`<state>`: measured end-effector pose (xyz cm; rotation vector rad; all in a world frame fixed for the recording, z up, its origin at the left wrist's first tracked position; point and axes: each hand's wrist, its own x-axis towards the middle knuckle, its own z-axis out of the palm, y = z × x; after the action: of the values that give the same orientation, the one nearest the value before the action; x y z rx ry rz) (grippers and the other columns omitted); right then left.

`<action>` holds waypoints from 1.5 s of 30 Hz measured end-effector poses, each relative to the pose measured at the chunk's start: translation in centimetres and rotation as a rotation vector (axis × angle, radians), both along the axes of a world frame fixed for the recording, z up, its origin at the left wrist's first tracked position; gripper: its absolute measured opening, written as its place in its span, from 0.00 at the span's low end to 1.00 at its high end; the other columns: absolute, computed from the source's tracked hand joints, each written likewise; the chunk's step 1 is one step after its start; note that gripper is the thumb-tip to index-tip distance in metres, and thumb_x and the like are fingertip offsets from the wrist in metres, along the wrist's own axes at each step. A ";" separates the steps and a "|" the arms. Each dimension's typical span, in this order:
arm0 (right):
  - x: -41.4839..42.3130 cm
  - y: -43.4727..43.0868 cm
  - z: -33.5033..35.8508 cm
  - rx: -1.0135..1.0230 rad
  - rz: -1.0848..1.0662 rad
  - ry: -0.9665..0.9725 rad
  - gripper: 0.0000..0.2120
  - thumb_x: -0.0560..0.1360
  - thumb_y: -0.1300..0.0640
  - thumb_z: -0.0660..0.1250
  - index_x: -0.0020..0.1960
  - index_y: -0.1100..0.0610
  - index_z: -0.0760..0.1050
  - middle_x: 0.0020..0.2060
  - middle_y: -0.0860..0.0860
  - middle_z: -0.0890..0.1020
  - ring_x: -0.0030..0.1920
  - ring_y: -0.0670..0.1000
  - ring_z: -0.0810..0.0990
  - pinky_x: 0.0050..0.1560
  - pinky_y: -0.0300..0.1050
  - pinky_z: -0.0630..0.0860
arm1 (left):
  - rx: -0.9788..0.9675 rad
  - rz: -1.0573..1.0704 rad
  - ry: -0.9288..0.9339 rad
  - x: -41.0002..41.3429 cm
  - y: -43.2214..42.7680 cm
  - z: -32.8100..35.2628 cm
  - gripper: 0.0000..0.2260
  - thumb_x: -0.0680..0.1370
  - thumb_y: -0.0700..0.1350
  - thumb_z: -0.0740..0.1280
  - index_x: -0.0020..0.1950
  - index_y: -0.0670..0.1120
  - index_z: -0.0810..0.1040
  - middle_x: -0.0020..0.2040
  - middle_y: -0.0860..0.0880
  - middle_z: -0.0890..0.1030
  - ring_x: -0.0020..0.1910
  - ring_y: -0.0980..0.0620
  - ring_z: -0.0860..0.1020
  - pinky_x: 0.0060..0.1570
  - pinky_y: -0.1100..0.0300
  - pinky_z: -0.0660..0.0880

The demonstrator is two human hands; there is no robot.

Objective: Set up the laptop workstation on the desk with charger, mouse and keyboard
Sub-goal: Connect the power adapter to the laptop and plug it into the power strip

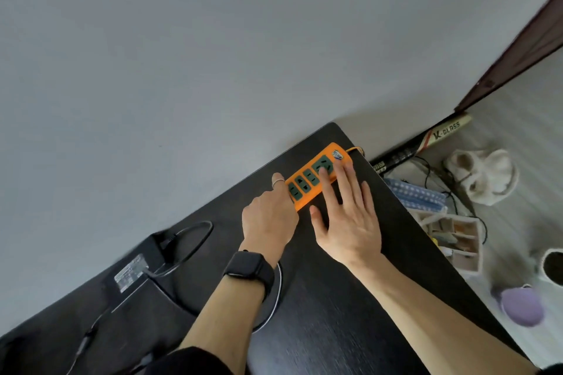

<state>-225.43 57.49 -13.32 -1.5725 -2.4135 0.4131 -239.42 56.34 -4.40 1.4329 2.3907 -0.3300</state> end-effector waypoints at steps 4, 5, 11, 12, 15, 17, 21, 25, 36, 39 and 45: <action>0.4 -0.1 -0.3 0.003 0.036 -0.029 0.33 0.80 0.41 0.57 0.82 0.47 0.51 0.82 0.54 0.46 0.82 0.54 0.43 0.78 0.64 0.56 | 0.009 -0.017 0.008 -0.4 0.3 0.3 0.25 0.81 0.44 0.56 0.77 0.45 0.53 0.49 0.46 0.81 0.38 0.46 0.74 0.36 0.53 0.68; 0.5 -0.1 -0.4 0.004 0.039 -0.037 0.33 0.80 0.41 0.57 0.82 0.47 0.51 0.82 0.53 0.46 0.82 0.54 0.43 0.77 0.64 0.56 | 0.022 -0.020 0.017 -0.7 0.6 0.2 0.25 0.81 0.43 0.56 0.78 0.45 0.53 0.50 0.45 0.80 0.39 0.45 0.76 0.36 0.53 0.68; 0.0 0.2 -0.5 0.028 0.088 -0.086 0.35 0.80 0.42 0.55 0.82 0.49 0.48 0.82 0.55 0.44 0.82 0.55 0.43 0.77 0.65 0.55 | 0.137 0.166 -0.082 -1.5 0.7 -0.8 0.23 0.82 0.47 0.55 0.76 0.46 0.56 0.53 0.45 0.79 0.48 0.43 0.80 0.41 0.51 0.75; 0.0 0.2 -0.5 0.029 0.087 -0.079 0.35 0.80 0.42 0.55 0.82 0.50 0.49 0.82 0.55 0.45 0.82 0.55 0.43 0.77 0.65 0.55 | 0.172 0.198 -0.100 -1.4 0.1 -0.5 0.22 0.83 0.50 0.54 0.76 0.46 0.56 0.56 0.45 0.78 0.52 0.43 0.78 0.46 0.49 0.75; -0.2 0.3 -0.4 0.008 0.082 -0.047 0.35 0.80 0.43 0.53 0.82 0.54 0.48 0.82 0.55 0.48 0.82 0.55 0.46 0.78 0.64 0.54 | 0.379 0.053 0.032 -0.9 -2.8 0.7 0.22 0.82 0.53 0.56 0.75 0.51 0.59 0.63 0.46 0.73 0.57 0.44 0.75 0.51 0.48 0.73; -0.2 0.0 -0.2 -0.003 0.123 -0.064 0.33 0.81 0.45 0.51 0.82 0.56 0.49 0.82 0.55 0.50 0.82 0.54 0.49 0.78 0.63 0.55 | 0.489 -0.144 0.093 0.0 -6.9 1.2 0.24 0.78 0.48 0.62 0.73 0.51 0.63 0.63 0.47 0.74 0.55 0.45 0.76 0.49 0.50 0.74; 0.9 -2.5 0.4 -0.070 0.216 -0.160 0.30 0.82 0.46 0.45 0.80 0.57 0.57 0.80 0.54 0.55 0.81 0.55 0.53 0.77 0.62 0.58 | 0.473 -0.081 0.007 3.5 -17.6 0.4 0.30 0.68 0.45 0.69 0.70 0.53 0.67 0.62 0.49 0.76 0.55 0.48 0.77 0.49 0.53 0.77; 4.0 -11.0 0.6 -0.178 0.251 -0.203 0.28 0.83 0.45 0.45 0.79 0.53 0.63 0.79 0.52 0.57 0.80 0.54 0.55 0.76 0.61 0.59 | 0.411 0.232 -0.074 5.8 -27.8 -0.3 0.28 0.66 0.44 0.70 0.65 0.50 0.71 0.59 0.51 0.77 0.52 0.49 0.80 0.46 0.54 0.79; 5.6 -33.7 14.0 -0.645 0.683 0.089 0.15 0.81 0.53 0.66 0.66 0.49 0.79 0.66 0.43 0.79 0.73 0.47 0.70 0.72 0.45 0.68 | 0.337 0.804 -0.171 10.4 -50.0 5.2 0.23 0.77 0.43 0.58 0.73 0.49 0.67 0.68 0.50 0.72 0.66 0.45 0.71 0.63 0.52 0.68; 4.7 -39.8 16.5 -0.587 0.821 0.119 0.12 0.80 0.53 0.66 0.62 0.49 0.82 0.60 0.42 0.82 0.65 0.46 0.76 0.69 0.48 0.72 | 0.357 0.889 -0.159 12.0 -56.8 5.6 0.23 0.78 0.43 0.57 0.74 0.50 0.65 0.70 0.50 0.71 0.67 0.46 0.70 0.64 0.51 0.67; 3.7 -52.9 19.3 -0.515 1.011 0.067 0.12 0.80 0.52 0.67 0.62 0.48 0.82 0.61 0.44 0.81 0.69 0.47 0.71 0.67 0.32 0.60 | 0.439 1.013 -0.086 14.6 -71.6 5.7 0.24 0.77 0.46 0.60 0.74 0.50 0.66 0.70 0.51 0.73 0.67 0.47 0.71 0.64 0.52 0.69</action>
<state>-221.73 4.62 5.99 -0.2688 -3.0140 1.2939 -224.82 -15.21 1.34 0.1849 2.8345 0.5158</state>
